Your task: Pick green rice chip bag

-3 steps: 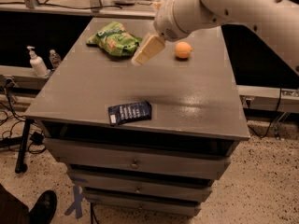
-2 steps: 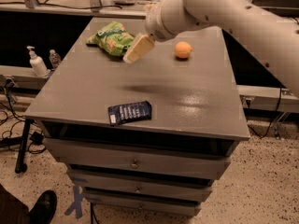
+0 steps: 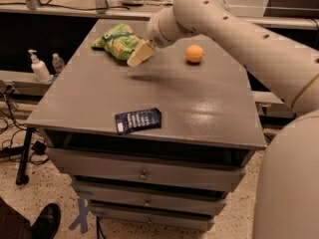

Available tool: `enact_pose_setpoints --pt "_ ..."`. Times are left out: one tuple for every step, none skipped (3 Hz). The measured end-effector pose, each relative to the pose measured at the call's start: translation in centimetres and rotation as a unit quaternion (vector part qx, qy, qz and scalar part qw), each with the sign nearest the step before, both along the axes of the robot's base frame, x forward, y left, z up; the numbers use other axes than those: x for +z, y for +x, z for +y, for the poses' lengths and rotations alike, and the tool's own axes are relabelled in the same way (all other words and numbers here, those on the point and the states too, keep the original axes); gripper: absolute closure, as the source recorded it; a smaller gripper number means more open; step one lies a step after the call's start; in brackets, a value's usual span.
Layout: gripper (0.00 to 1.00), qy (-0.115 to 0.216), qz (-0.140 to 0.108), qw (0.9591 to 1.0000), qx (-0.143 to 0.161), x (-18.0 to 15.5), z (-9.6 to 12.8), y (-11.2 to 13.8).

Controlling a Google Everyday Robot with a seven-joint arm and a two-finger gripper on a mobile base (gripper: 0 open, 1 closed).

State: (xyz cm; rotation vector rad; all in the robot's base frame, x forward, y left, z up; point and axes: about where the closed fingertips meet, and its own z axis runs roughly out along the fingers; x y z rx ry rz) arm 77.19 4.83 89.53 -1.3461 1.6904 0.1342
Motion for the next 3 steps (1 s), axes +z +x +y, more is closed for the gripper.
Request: enact_pose_setpoints --pt "0.0 0.009 0.017 0.9994 -0.028 -1.6 0.2 2.2" --pt "0.17 0.015 0.042 0.9985 -0.032 -3.1 1.4 3.1" --pt "0.4 0.017 0.06 0.9973 -0.038 -4.0 1.5 3.3"
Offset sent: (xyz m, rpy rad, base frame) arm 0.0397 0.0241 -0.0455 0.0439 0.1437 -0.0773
